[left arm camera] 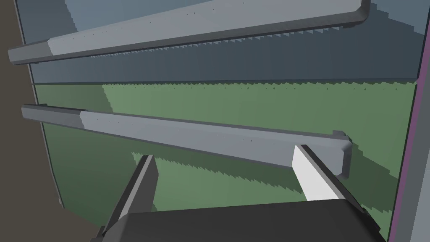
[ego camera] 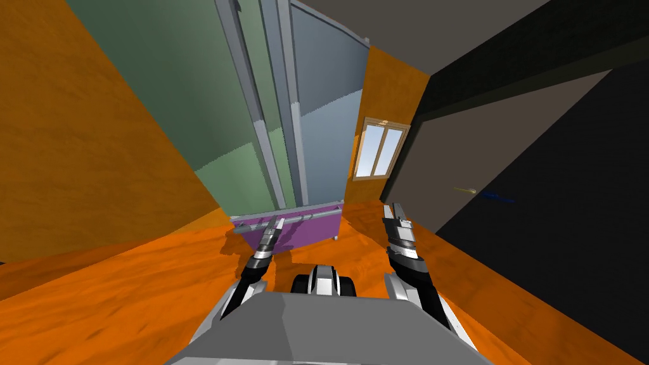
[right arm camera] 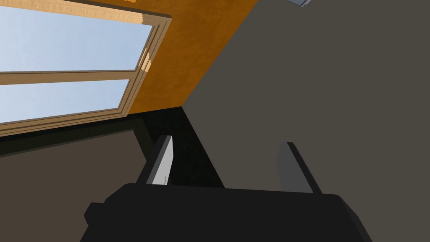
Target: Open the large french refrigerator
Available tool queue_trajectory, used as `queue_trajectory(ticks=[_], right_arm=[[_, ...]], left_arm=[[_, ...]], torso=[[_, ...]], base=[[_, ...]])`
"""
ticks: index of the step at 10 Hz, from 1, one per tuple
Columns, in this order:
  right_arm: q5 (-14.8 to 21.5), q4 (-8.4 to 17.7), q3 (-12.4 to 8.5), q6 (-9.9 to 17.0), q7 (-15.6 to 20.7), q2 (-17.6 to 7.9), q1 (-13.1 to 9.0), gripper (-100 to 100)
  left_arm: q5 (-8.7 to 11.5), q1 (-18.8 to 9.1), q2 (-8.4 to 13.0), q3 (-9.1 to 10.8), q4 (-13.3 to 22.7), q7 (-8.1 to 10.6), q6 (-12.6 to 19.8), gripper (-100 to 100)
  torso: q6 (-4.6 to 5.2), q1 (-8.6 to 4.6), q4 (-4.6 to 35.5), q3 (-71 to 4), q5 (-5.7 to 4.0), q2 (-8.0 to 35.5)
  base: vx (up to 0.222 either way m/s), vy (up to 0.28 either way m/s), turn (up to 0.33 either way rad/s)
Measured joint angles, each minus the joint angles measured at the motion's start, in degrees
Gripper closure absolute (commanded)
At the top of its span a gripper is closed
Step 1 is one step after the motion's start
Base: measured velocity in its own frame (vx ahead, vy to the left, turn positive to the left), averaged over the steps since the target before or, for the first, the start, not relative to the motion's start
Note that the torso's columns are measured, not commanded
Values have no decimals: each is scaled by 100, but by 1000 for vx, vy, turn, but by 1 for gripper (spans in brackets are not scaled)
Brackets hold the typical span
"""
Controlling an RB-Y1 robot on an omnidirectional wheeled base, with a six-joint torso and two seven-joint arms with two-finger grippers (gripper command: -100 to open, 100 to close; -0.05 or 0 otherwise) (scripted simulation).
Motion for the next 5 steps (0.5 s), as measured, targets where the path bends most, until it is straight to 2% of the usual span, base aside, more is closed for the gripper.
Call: queue_trajectory(ticks=[5], right_arm=[[0,0,0,0,0,0,0,0]], left_arm=[[0,-115,-87,-64,768,-9,-424,-100]], torso=[[1,-3,1,1,0,0]], base=[[120,-1,-36]])
